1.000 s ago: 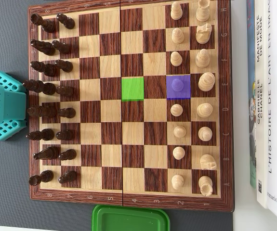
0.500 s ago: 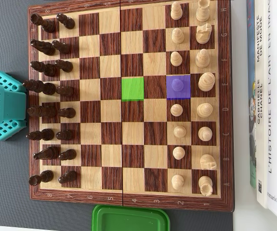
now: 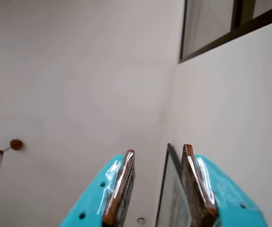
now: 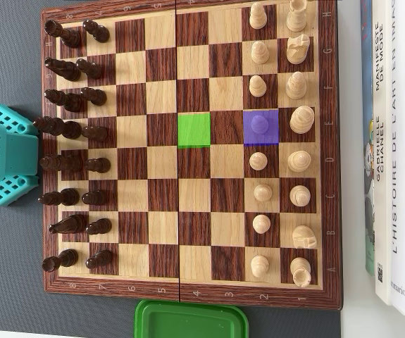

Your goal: Play chess

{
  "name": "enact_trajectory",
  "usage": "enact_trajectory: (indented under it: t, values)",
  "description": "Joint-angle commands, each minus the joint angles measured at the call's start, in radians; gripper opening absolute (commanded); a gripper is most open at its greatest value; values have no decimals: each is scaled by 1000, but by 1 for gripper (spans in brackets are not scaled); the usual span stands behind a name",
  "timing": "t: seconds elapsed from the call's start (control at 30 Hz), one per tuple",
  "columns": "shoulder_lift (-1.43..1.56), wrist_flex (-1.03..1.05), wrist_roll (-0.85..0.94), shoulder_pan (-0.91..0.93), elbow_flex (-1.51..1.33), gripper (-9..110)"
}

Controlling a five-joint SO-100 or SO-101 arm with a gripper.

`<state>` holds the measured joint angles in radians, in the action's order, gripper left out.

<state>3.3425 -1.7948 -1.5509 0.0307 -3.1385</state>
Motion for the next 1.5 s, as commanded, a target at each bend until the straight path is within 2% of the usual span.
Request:
enact_trajectory:
  t: [0.0,0.2,0.5,0.93,1.27,1.47]
  values:
    - [-3,18,5,2,48,15]
    - [-3,166,5,3,133,15]
    - [-3,575,5,3,290,15]
    - [-2,1356,5,2,460,15]
    - [-2,2063,3,-8,618,15]
    - [-2,2391,3,-8,686,15]
